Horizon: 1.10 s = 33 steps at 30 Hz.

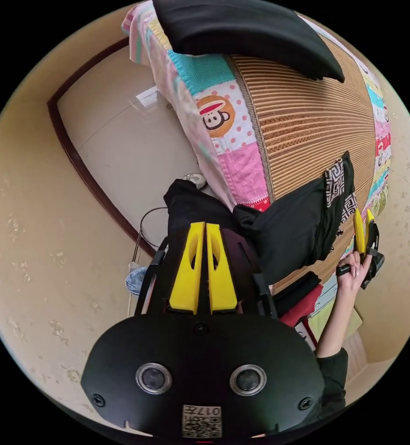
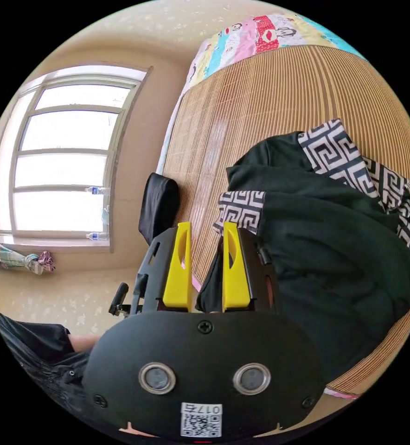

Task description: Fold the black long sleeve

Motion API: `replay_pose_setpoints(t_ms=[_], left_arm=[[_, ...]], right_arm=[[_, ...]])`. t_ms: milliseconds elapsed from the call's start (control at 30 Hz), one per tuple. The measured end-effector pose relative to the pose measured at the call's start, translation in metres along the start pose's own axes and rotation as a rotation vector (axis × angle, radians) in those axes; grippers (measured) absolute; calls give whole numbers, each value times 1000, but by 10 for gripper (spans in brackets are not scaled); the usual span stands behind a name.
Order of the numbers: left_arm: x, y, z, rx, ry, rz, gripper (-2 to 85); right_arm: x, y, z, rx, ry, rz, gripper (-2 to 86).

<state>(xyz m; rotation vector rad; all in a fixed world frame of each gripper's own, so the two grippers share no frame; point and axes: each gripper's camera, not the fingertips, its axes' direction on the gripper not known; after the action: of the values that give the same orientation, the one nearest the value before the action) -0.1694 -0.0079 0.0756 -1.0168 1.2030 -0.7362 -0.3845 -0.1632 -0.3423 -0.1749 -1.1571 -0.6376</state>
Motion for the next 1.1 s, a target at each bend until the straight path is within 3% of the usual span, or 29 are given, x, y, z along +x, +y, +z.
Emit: replay_pose_setpoints(t_ms=[200, 367, 467, 600, 733, 833, 1100], left_arm=[[53, -75, 0, -36, -120, 233, 43], [165, -127, -6, 12, -199, 577, 48], [244, -150, -9, 38, -186, 798, 51], [367, -150, 17, -72, -109, 1183, 64], [464, -90, 91, -318, -124, 1539, 70], [497, -37, 137, -321, -175, 1714, 77], [526, -20, 249, -280, -343, 1789, 75]], right_arm=[[97, 98, -65, -43, 247, 92, 92], [174, 154, -168, 109, 376, 292, 81], [209, 157, -208, 195, 347, 381, 78], [257, 170, -226, 266, 212, 584, 75], [268, 191, -224, 230, 287, 677, 73], [263, 208, -226, 236, 280, 658, 78], [276, 246, -241, 392, 93, 688, 81]])
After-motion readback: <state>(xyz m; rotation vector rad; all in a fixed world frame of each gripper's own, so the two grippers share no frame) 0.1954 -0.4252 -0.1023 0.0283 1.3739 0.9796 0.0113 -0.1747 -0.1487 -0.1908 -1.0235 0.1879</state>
